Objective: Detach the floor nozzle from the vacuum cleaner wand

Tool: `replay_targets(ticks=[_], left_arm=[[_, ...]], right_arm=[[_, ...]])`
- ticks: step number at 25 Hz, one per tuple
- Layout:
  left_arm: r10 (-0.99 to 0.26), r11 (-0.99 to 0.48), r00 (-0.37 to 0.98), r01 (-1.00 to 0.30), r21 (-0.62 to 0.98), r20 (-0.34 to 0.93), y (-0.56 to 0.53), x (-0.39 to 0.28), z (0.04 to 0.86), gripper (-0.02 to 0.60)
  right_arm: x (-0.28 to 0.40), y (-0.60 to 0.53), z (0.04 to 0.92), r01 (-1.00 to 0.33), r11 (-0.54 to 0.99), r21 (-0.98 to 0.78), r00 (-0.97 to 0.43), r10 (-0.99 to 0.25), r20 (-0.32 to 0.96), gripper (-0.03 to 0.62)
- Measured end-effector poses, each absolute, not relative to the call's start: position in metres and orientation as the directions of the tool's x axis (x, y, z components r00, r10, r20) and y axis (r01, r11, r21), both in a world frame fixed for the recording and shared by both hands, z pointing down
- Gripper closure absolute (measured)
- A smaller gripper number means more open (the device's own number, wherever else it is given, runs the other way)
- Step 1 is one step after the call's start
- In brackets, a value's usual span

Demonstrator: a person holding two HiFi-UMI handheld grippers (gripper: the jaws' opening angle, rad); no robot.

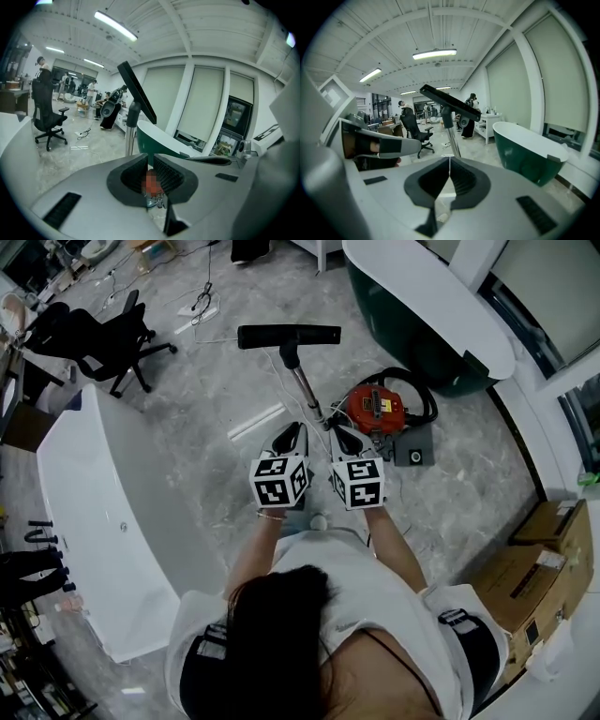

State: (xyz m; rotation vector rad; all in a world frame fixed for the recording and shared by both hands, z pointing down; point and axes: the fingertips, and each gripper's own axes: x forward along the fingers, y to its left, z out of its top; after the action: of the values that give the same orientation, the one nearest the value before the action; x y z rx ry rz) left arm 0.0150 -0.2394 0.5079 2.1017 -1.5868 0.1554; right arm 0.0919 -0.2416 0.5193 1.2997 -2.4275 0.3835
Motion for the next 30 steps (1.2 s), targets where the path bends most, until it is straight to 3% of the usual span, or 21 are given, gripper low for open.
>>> replay_targets(ticks=[4, 21, 30], left_arm=[[-0.879, -0.195, 0.316, -0.922, 0.334, 0.358, -0.245, 0.006, 0.507, 0.549], [-0.866, -0.246, 0.376, -0.895, 0.373, 0.33, -0.301, -0.006, 0.513, 0.367], [-0.855, -0.248, 0.385, -0.892, 0.378, 0.347, -0.331, -0.005, 0.531, 0.359]], right_arm=[[0.083, -0.246, 0.522, -0.831, 0.552, -0.068, -0.522, -0.732, 0.437, 0.579], [0.074, -0.291, 0.519, -0.832, 0.553, -0.033, -0.508, -0.738, 0.445, 0.579], [0.079, -0.322, 0.518, -0.849, 0.529, -0.018, -0.481, -0.757, 0.442, 0.579]])
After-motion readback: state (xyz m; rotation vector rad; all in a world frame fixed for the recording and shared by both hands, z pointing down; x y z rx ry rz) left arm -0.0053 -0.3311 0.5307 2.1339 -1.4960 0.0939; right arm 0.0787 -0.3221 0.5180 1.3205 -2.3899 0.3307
